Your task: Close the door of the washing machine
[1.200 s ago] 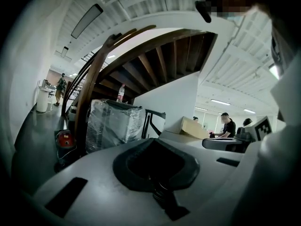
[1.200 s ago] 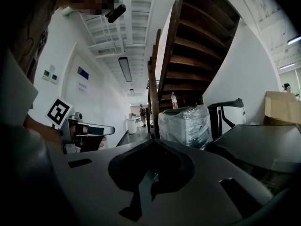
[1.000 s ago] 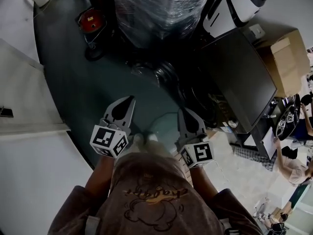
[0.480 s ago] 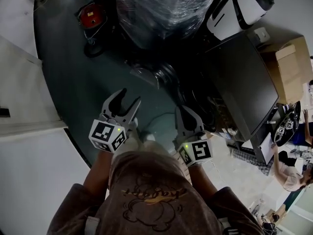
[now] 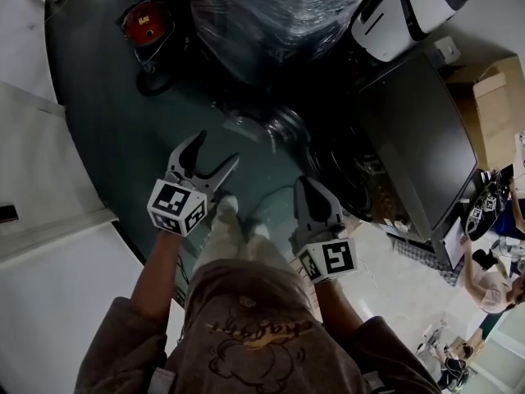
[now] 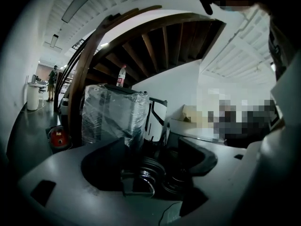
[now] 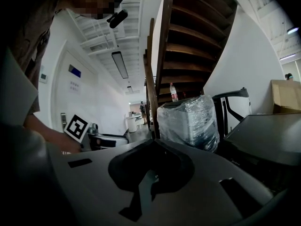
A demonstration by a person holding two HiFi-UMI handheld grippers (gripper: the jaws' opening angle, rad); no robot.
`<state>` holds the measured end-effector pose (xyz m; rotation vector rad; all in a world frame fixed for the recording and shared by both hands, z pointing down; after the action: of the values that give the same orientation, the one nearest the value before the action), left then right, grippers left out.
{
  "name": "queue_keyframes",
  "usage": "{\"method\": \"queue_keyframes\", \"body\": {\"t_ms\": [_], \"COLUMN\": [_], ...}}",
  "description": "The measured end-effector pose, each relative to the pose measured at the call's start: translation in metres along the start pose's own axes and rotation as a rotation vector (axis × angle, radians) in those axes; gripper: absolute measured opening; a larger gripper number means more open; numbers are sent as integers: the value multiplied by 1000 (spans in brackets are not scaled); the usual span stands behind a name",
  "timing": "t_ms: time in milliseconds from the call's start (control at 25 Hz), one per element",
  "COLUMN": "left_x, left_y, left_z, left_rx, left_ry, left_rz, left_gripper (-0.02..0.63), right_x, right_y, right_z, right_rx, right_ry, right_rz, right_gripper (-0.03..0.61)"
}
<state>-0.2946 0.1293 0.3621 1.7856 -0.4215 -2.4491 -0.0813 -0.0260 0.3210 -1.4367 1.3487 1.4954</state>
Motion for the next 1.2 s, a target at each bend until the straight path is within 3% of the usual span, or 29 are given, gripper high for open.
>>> {"method": "queue_keyframes", "body": {"t_ms": [440,1040,1200], "left_x": [-37,-88,-105], "left_y": [71,190,217], "left_z": [97,175,190], "left_rx": [-56,-231,-257], "left_ry": [118,216,273], "left_rz": [182,434,490], "left_gripper": [359,397,397], "right_x": [-34,-59,-69], "right_y": [27,47,51], "right_z": [9,9,4], "right_rx": [-55,-143,-174], "right_ry": [44,83,90], "right_rz": [51,138,161], "right_gripper": [-5,-5,-5]}}
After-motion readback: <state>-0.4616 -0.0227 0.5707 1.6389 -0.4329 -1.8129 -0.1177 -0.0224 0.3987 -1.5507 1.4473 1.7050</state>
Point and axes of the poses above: the fingertips, and each gripper's own axes: y forward along the fingers, z to its left, x out of its top, the point moved 9 cm from there along -y, backward along the fingers, and after that the axes turned 6 degrees about -x, right-handed, at the moved point
